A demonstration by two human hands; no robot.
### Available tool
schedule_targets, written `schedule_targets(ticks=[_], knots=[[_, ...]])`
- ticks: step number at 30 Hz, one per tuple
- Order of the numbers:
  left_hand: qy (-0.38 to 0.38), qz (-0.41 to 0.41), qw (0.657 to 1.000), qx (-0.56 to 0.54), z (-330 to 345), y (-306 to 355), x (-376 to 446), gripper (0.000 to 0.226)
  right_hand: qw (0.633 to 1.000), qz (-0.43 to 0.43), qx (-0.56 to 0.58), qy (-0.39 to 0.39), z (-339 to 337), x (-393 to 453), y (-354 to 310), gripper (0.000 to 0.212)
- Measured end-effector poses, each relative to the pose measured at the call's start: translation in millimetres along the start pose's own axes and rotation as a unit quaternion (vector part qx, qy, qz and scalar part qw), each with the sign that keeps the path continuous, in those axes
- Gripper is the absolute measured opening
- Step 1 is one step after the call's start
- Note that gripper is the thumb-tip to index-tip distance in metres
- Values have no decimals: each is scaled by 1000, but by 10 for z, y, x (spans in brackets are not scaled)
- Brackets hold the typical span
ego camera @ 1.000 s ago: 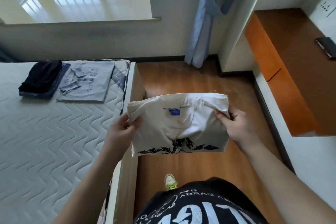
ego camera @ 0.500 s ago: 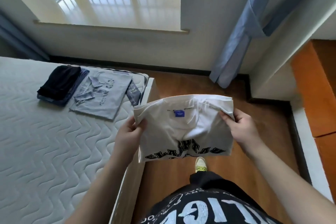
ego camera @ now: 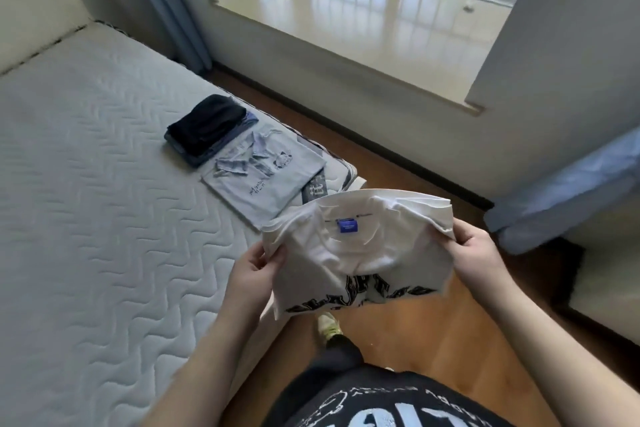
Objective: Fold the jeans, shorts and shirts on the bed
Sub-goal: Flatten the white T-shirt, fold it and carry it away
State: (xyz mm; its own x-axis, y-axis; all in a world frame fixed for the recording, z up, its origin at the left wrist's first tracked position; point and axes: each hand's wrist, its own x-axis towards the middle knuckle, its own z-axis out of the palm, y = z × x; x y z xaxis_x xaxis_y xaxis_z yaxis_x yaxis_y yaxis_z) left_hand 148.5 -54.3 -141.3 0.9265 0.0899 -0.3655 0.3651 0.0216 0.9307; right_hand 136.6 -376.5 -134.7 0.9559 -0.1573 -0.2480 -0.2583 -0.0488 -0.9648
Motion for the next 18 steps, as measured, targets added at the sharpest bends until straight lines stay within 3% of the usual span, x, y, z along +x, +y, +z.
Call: schedule_targets(ticks=[7,11,18], knots=[[54,-16,998,-22,-368,-29,590,27,996,8,-38,-76,568,872,-302,34],[57,-31,998,-24,-468,-25,810,33,992,21,-72,-105,814,1304,-419,19],[146,-44,988,-9,-537,24,1175,14,982,42,-97,-159,1070,1997,-561,12]])
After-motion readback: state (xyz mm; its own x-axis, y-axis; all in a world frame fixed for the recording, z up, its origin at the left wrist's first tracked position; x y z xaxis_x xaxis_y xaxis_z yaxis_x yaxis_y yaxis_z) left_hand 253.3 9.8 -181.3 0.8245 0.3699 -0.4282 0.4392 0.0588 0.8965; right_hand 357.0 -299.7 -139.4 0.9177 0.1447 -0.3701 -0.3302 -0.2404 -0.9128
